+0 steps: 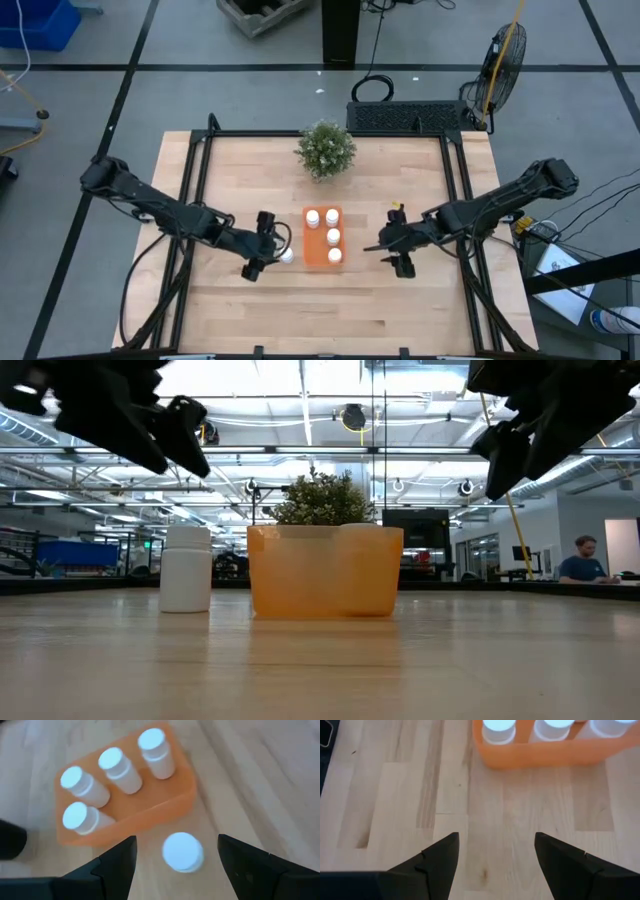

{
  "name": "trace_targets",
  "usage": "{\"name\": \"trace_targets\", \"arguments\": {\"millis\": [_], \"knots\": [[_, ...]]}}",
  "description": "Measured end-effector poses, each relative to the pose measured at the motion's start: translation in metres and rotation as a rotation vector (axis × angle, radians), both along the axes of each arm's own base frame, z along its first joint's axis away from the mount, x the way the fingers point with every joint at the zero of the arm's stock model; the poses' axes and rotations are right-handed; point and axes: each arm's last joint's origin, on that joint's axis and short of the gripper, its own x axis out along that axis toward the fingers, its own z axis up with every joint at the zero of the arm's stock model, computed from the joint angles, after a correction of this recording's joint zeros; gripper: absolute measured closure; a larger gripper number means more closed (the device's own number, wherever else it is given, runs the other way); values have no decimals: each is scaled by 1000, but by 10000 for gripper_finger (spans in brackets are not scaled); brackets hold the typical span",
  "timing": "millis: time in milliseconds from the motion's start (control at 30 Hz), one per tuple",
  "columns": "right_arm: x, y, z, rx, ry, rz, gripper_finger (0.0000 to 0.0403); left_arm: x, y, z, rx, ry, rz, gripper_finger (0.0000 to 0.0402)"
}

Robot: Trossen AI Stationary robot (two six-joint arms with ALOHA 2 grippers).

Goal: Pick and place pill bottles into a basket
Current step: Put the white medicine bottle into the orange bin

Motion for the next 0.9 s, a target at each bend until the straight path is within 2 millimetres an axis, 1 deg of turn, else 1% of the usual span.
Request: {"name": "trace_targets", "arguments": {"millis": [133,300,533,767,900], "knots": [[0,1,0,28,9,-1,149,8,10,-4,-64,17,42,119],[0,0,0,28,8,-5,149,12,13,-8,-113,42,32,119],[0,-1,0,28,8,-7,149,14,12,-12,-134,53,24,119],[0,-1,0,27,8,-7,149,22,9,-28,-143,107,39,118],[0,-1,0,27,8,-7,149,25,10,-28,-148,91,47,106]]}}
